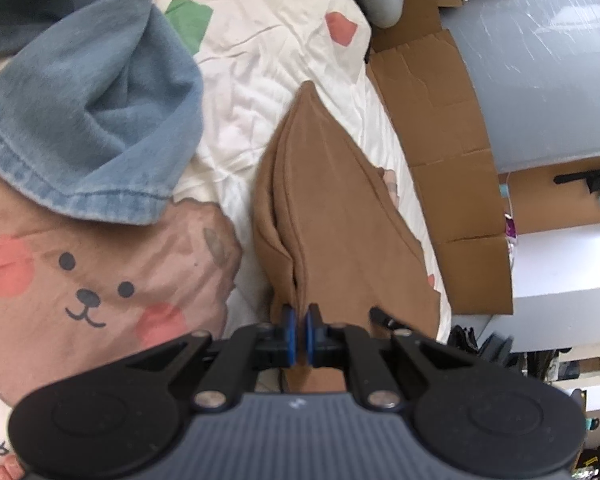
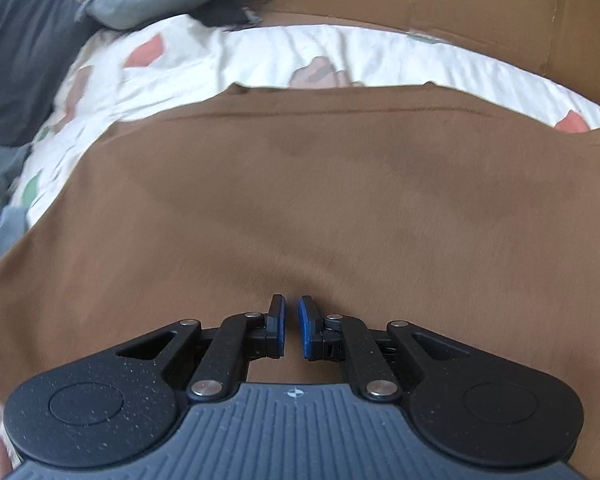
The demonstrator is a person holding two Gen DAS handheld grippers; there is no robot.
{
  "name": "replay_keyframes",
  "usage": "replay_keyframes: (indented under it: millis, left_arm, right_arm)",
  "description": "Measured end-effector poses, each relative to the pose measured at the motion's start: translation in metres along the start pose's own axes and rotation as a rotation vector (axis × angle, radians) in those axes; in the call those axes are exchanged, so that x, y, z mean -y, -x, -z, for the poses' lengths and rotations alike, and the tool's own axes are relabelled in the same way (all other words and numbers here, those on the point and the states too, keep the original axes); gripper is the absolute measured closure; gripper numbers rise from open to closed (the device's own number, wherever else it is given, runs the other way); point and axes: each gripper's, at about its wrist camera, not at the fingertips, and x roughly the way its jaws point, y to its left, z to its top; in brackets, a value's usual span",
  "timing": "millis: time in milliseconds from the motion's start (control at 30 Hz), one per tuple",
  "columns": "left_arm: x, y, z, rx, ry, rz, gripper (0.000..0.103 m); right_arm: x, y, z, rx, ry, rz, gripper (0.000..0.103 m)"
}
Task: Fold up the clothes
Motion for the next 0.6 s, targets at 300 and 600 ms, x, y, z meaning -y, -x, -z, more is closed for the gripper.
replay_keyframes:
  millis: [300, 600]
  left_arm:
    - [-0.011, 0.004, -0.005, 0.017, 0.036, 0.003, 0.097]
    - [-0.011, -0.001, -0.01, -0.014, 0.037, 0.036, 0.097]
  right_arm:
    - [0.009, -0.031, -0.053, 0.05, -0.02, 0.069, 0.09]
    - [0.017, -0.057, -0.094, 0.086, 0.017, 0.104, 0.09]
